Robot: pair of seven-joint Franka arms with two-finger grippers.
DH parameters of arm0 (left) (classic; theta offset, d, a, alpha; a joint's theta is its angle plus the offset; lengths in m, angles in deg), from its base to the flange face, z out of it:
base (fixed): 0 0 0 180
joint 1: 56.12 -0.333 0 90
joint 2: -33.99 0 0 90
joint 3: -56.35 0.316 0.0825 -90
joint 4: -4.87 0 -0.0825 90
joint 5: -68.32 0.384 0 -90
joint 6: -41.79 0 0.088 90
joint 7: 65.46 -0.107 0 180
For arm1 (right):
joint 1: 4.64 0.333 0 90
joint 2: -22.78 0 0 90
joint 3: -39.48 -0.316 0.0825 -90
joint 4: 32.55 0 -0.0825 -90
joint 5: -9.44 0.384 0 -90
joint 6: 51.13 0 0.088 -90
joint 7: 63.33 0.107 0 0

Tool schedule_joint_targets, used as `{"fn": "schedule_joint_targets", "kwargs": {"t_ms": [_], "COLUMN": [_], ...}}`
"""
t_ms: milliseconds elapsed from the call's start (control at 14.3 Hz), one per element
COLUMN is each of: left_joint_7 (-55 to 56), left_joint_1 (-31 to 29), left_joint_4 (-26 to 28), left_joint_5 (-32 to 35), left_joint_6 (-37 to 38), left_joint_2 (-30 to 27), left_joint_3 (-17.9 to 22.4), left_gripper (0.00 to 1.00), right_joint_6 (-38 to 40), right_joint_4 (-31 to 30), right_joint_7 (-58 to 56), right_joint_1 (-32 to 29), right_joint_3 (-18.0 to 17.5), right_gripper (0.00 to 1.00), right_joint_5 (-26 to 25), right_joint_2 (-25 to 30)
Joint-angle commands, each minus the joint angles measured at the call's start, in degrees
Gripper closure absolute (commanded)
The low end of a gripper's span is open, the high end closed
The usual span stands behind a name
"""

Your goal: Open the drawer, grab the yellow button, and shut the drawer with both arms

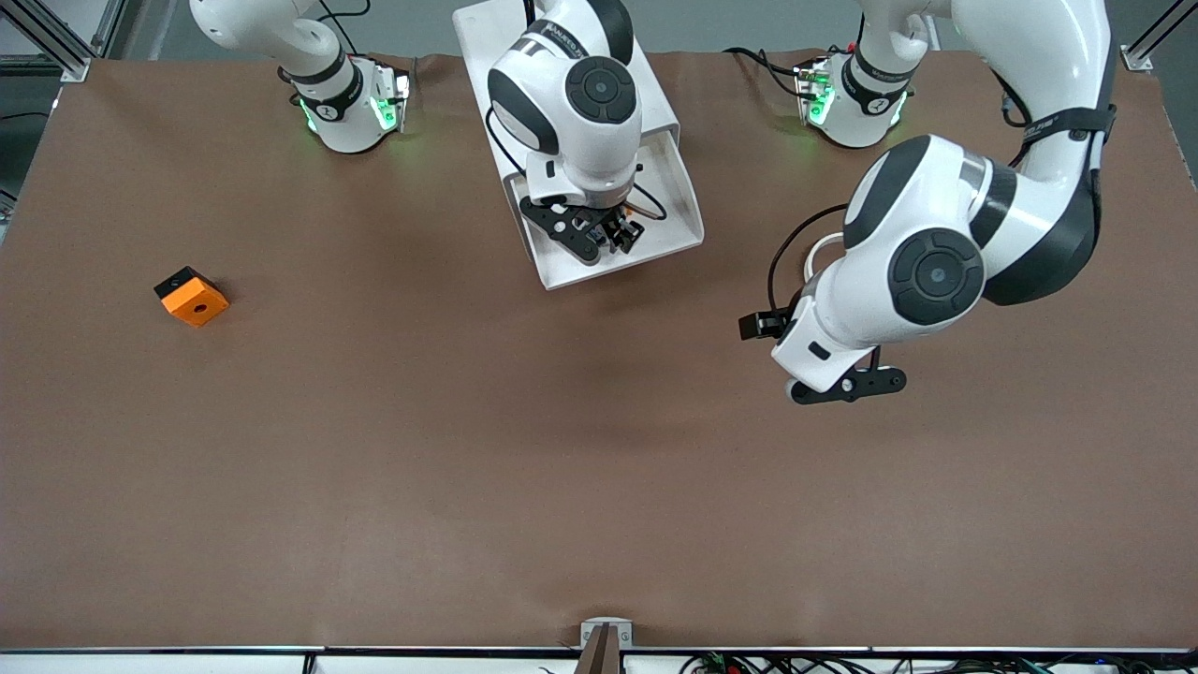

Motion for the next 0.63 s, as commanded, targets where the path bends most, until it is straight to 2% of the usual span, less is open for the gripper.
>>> {"fn": "schedule_joint_targets", "kwargs": {"t_ms": [0,140,420,560], "left_joint_7": [-7.7,-12.0,-16.1,-20.5], "left_joint_1": [-4.2,-7.4,-11.1,-11.7], "left_joint_4": [2.0,3.0,8.3,11.2], "left_joint_5": [0.6,1.0,2.5,2.6], "left_joint_6": [0.9,2.0,1.6,1.5], "left_joint_2": [-3.2,-5.6,-10.9,-13.6], "left_joint_3": [-0.4,-0.4,-0.4,0.3], "left_gripper": [0.0,0.0,0.0,0.0], "right_joint_6": [0.9,1.0,1.4,5.6], "right_joint_4": [1.0,1.1,1.9,4.8], "right_joint_7": [-0.4,-0.6,-2.8,-5.8], "right_joint_1": [1.2,1.2,-1.2,-3.4], "right_joint_3": [0.4,0.4,0.6,0.6], "right_gripper": [0.99,1.0,1.0,1.0], "right_joint_5": [-0.4,-0.4,0.3,0.5], "right_joint_2": [-0.6,-0.6,0.3,0.6]}}
